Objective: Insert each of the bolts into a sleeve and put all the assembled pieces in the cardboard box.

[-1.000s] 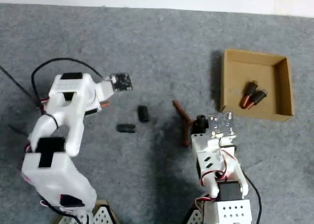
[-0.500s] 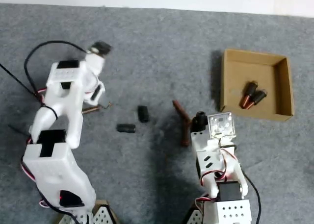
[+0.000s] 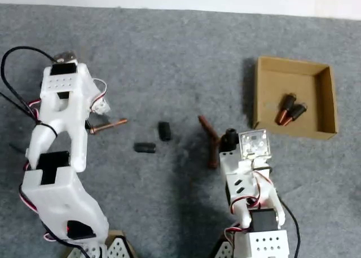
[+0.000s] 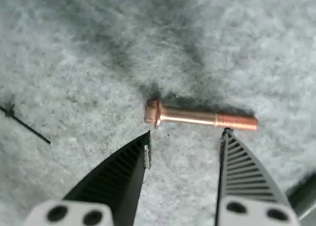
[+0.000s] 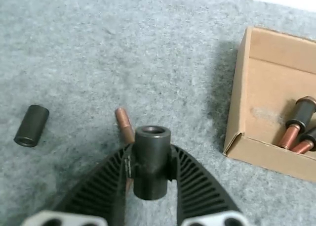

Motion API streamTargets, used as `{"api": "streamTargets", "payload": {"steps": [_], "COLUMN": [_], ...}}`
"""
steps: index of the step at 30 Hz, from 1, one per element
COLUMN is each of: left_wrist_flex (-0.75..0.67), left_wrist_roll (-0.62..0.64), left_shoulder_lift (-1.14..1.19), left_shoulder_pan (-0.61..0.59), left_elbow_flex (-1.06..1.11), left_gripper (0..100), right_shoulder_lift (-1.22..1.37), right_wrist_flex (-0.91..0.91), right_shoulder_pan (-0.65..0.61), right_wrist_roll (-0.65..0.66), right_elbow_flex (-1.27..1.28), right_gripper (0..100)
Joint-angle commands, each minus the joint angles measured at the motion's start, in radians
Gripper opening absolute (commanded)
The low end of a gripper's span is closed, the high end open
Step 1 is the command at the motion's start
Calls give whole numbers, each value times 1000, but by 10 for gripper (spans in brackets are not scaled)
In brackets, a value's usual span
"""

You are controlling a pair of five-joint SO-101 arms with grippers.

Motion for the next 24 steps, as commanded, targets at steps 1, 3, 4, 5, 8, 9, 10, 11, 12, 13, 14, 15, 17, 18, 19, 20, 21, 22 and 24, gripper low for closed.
{"api": "streamTargets", "payload": {"steps": [1,3,4,5,8,9,10,11,12,13,14,15,17,18,19,20,21,22,24], "left_wrist_flex": [8,8,8,8,2,0,-12,-35,-61,-86,-110,-132,-158,-167,-175,-180,-180,-180,-176], "left_wrist_roll": [172,265,310,351,474,509,535,554,563,565,565,565,565,565,565,566,566,566,566], "left_shoulder_lift": [13,33,48,64,120,137,151,163,174,185,193,202,223,234,246,259,266,271,269], "left_shoulder_pan": [-21,-16,-16,-15,-15,-15,-13,-7,-4,-2,-1,1,2,2,2,2,2,2,2], "left_elbow_flex": [-39,-39,-39,-39,-48,-50,-50,-50,-50,-50,-50,-48,-48,-48,-48,-48,-48,-50,-50], "left_gripper": [213,213,213,213,213,213,213,213,213,213,213,212,211,210,210,210,210,210,210], "right_shoulder_lift": [-16,-16,-16,-16,-16,-16,-16,-16,-16,-16,-16,-16,-16,-16,-16,-16,-16,-16,-16], "right_wrist_flex": [-35,-35,-35,-35,-35,-35,-35,-35,-35,-35,-35,-35,-35,-35,-35,-35,-35,-35,-35], "right_shoulder_pan": [8,8,8,8,8,8,8,8,8,8,8,8,8,8,8,8,8,8,8], "right_wrist_roll": [9,9,9,9,9,9,9,9,9,9,9,9,9,9,9,9,9,9,9], "right_elbow_flex": [47,47,47,47,47,47,47,47,47,47,47,47,47,47,47,47,47,47,47], "right_gripper": [3,3,3,3,3,3,3,3,3,3,3,3,3,3,3,3,3,3,3]}}
